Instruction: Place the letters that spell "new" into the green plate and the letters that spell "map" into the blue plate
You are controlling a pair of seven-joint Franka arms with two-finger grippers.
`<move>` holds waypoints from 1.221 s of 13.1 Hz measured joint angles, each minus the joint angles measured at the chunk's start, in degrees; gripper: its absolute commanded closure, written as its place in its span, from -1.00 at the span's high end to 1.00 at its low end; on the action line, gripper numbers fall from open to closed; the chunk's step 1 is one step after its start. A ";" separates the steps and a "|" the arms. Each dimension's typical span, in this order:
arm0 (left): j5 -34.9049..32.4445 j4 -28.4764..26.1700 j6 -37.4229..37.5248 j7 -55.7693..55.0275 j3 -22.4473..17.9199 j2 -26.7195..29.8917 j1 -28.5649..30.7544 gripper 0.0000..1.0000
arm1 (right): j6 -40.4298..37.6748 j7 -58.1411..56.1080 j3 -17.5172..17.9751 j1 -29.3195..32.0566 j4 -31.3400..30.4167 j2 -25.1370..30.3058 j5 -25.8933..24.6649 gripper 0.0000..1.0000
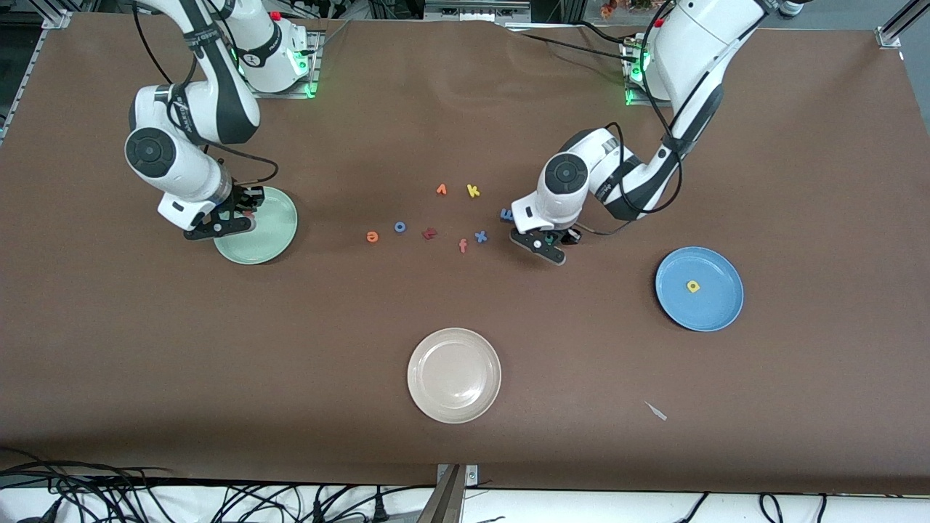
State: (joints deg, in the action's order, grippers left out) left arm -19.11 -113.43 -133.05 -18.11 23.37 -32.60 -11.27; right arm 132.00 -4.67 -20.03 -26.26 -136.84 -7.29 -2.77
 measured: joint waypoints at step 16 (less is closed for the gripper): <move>-0.30 10.50 17.08 51.48 -0.97 0.00 27.66 1.00 | -0.79 31.10 10.96 -1.88 10.91 -5.23 1.30 0.98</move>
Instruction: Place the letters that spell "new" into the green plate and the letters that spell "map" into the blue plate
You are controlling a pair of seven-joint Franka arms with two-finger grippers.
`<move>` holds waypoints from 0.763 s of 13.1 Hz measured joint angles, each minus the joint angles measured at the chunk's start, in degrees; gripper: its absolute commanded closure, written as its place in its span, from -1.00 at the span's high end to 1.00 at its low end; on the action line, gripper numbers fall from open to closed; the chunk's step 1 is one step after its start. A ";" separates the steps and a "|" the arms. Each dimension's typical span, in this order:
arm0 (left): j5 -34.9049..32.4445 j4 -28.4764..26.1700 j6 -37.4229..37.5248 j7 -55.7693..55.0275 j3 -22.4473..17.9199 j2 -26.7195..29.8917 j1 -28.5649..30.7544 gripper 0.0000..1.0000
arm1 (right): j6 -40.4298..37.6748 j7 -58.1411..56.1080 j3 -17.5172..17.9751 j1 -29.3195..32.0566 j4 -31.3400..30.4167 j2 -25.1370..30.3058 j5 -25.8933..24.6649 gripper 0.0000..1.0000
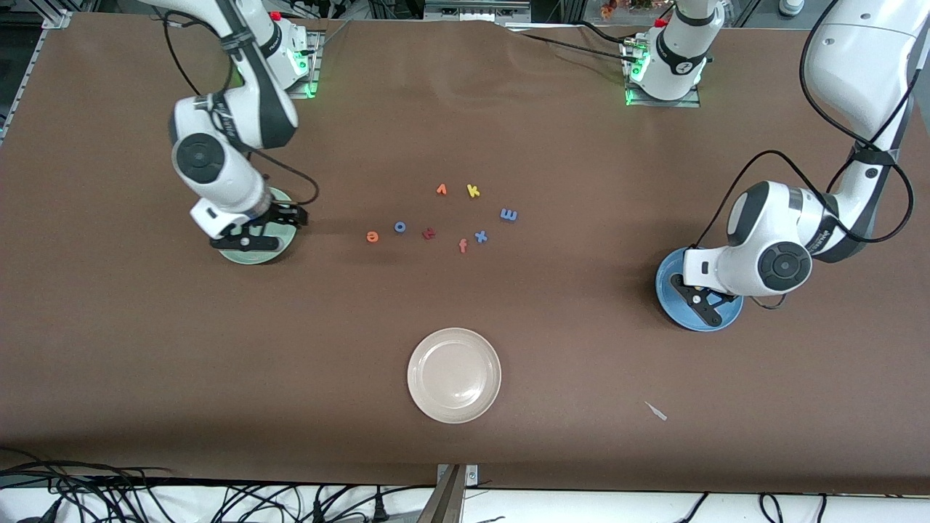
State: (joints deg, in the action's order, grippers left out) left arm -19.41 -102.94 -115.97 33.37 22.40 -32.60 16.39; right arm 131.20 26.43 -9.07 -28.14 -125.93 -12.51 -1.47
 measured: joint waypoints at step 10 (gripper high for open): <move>7.98 0.66 0.03 -33.56 6.34 -0.97 -3.44 1.00 | 19.86 49.62 6.07 -6.48 3.49 -14.10 1.65 0.69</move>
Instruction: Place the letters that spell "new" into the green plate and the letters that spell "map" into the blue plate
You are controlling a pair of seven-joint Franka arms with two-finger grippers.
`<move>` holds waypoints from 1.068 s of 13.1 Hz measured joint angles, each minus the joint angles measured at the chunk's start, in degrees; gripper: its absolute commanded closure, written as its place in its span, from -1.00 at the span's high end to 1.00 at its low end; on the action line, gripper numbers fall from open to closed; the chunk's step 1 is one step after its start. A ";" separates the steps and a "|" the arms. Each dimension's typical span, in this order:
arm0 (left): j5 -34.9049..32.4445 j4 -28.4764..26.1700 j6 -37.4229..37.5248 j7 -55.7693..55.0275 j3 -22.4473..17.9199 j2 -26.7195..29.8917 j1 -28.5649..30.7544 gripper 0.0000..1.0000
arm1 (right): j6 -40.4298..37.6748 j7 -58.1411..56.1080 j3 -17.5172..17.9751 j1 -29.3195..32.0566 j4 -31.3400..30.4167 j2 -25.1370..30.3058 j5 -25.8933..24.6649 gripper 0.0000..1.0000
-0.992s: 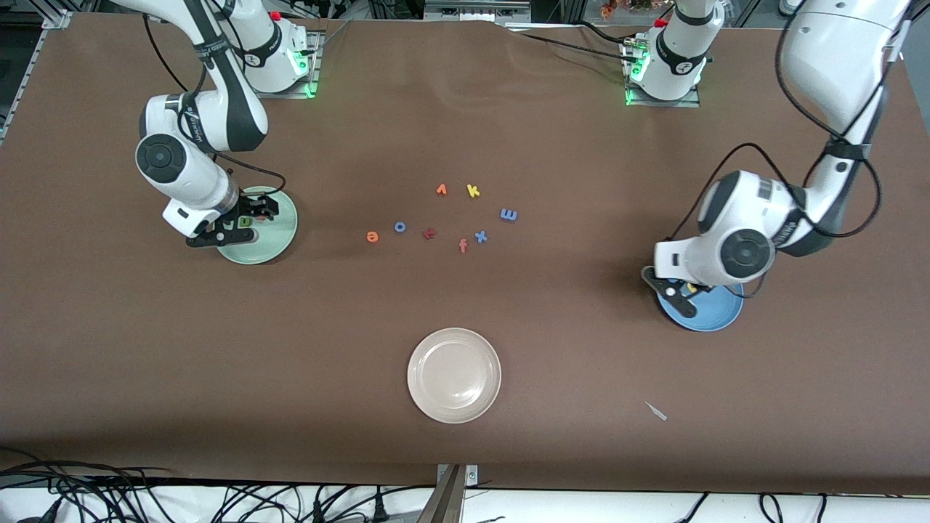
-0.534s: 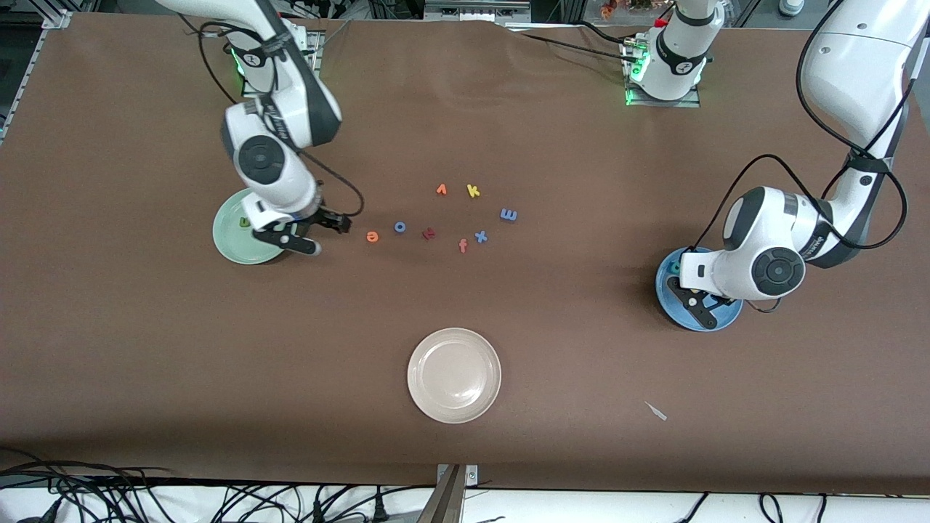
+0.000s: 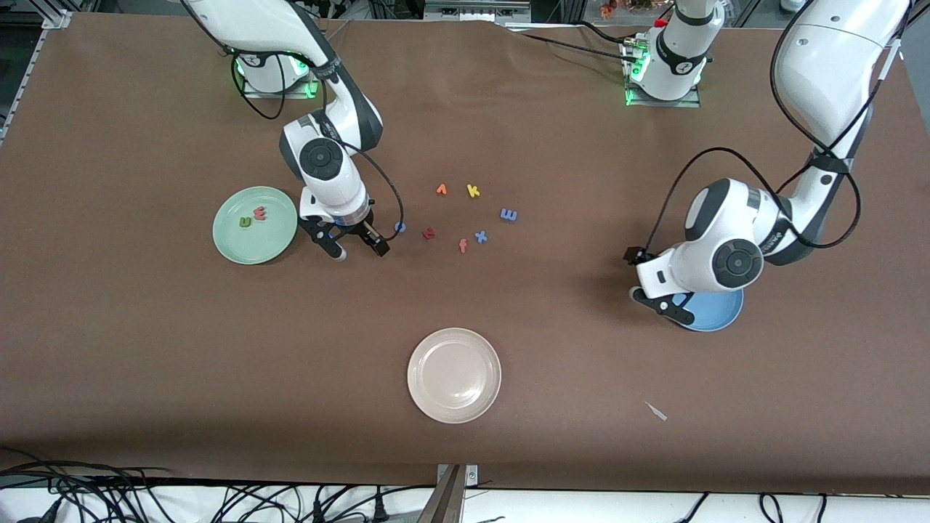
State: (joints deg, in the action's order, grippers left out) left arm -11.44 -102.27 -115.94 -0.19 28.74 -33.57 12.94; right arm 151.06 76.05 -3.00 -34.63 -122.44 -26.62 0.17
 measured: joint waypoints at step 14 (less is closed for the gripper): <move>-5.03 -16.57 -19.21 -46.46 7.23 3.41 -8.06 1.00 | 1.68 2.99 0.56 -1.10 -1.43 -0.66 0.01 -0.01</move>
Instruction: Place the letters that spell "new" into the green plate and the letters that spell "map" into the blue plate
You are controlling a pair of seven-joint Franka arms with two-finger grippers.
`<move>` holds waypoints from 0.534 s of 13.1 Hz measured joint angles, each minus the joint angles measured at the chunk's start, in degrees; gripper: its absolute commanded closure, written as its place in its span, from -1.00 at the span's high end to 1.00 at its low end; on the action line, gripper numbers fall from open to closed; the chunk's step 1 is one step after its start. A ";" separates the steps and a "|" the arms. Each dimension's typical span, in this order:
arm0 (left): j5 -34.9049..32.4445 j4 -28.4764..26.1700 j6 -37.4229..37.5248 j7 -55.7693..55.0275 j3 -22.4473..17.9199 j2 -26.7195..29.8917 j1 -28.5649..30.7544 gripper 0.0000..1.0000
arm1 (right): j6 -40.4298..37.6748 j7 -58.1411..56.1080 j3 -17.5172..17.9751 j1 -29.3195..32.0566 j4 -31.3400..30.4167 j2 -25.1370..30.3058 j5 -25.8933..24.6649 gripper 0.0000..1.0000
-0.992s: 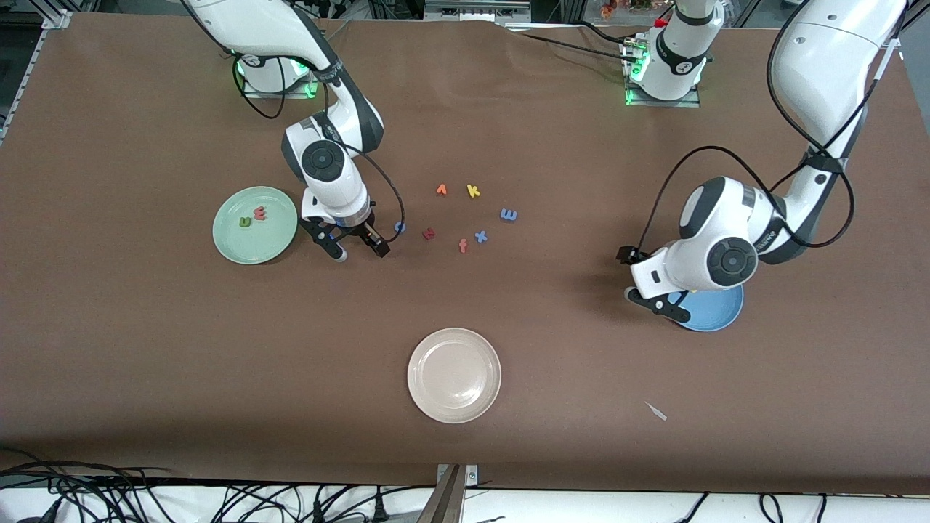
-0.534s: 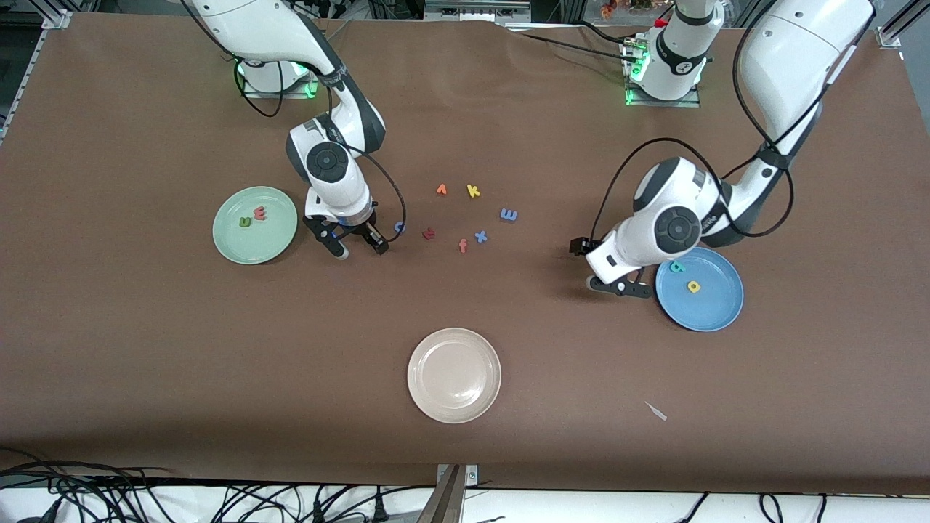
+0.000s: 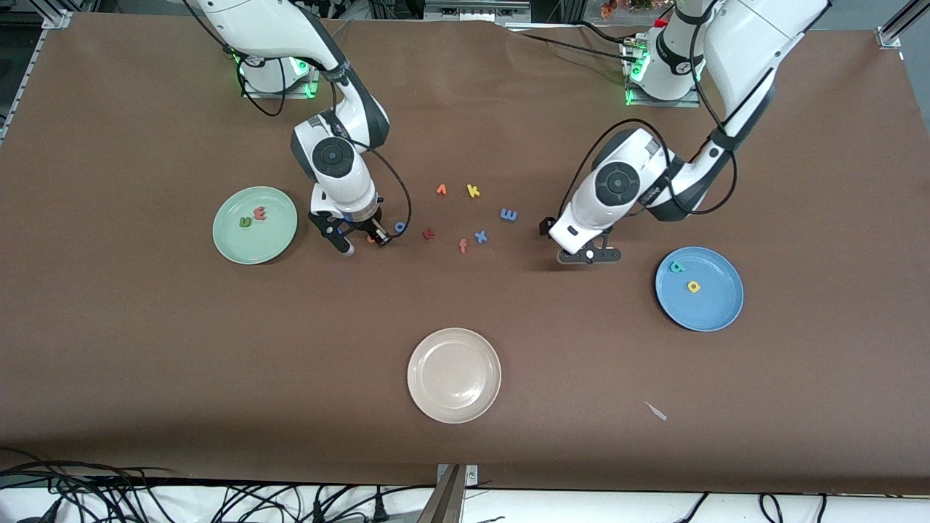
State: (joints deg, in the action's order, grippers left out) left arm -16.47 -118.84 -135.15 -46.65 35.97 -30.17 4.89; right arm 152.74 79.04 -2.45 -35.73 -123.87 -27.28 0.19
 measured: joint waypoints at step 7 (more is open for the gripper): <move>-0.09 -0.25 -4.04 -24.63 0.13 -1.77 -7.04 1.00 | -0.07 -1.11 -0.21 0.00 -0.06 0.20 -0.01 -0.98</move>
State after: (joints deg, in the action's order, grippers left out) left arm -16.56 -119.09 -139.19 -71.28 36.10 -31.94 -2.16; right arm 152.67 77.93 -2.66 -35.73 -123.93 -27.08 0.18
